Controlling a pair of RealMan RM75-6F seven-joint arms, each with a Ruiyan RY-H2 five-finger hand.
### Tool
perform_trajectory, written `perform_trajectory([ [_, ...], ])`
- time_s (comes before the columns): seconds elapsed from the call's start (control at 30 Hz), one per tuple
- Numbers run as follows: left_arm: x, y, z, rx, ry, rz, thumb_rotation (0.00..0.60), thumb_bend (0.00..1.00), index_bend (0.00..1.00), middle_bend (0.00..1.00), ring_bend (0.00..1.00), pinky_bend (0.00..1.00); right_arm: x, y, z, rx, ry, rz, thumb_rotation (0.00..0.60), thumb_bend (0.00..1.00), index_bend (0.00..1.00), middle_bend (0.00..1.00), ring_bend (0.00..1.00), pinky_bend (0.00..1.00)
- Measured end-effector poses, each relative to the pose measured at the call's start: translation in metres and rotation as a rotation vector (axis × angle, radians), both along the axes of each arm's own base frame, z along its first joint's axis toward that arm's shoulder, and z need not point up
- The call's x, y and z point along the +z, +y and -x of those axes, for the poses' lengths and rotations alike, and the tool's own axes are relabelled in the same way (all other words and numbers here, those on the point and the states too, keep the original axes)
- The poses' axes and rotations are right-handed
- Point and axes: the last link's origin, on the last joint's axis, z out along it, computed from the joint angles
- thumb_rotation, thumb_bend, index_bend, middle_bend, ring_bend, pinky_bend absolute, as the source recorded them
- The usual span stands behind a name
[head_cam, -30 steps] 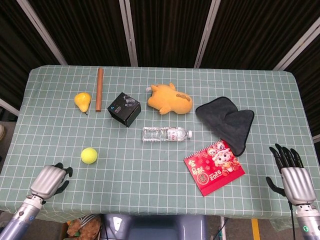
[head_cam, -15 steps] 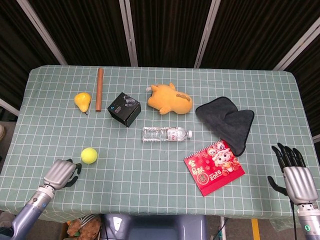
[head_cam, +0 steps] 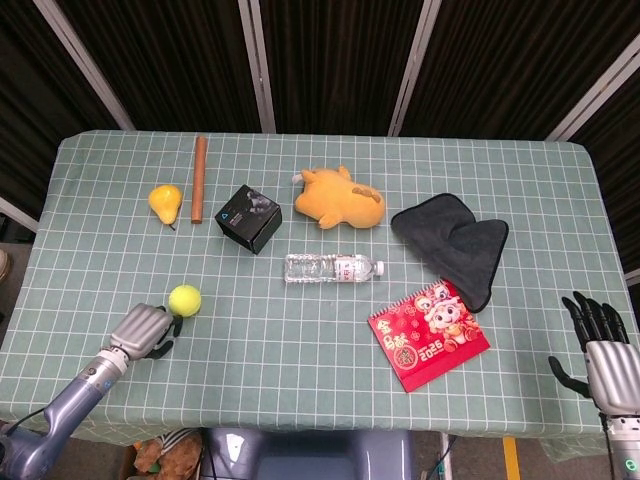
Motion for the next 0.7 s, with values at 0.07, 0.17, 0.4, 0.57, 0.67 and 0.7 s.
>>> perform_trajectory([
  [0.07,-0.001,0.003,-0.002,0.000,-0.018,0.003,0.600,0.38,0.50,0.67,0.41,0.60,-0.003,-0.001,-0.004,0.000,0.007,0.000,0.600,0.37,0.00,0.00,0.00,0.00],
  [0.17,-0.002,0.008,-0.005,-0.003,-0.045,0.006,0.600,0.38,0.50,0.67,0.41,0.59,-0.005,-0.003,-0.011,0.003,0.013,-0.003,0.600,0.37,0.00,0.00,0.00,0.00],
  [0.4,0.004,0.021,-0.014,-0.024,-0.108,-0.014,0.600,0.38,0.50,0.67,0.41,0.57,-0.001,0.000,-0.011,0.002,0.025,0.003,0.600,0.37,0.00,0.00,0.00,0.00],
  [0.57,0.012,0.035,-0.019,-0.044,-0.140,-0.048,0.600,0.38,0.49,0.66,0.40,0.55,0.004,0.003,-0.015,0.036,0.013,0.024,0.600,0.37,0.00,0.00,0.00,0.00],
  [0.67,0.015,0.045,-0.020,-0.045,-0.152,-0.051,0.600,0.38,0.50,0.66,0.40,0.54,0.006,0.007,-0.018,0.056,0.005,0.030,0.600,0.37,0.00,0.00,0.00,0.00],
  [0.7,0.016,0.048,-0.020,-0.045,-0.150,-0.049,0.600,0.38,0.50,0.66,0.40,0.54,0.007,0.007,-0.018,0.060,0.005,0.031,0.600,0.37,0.00,0.00,0.00,0.00],
])
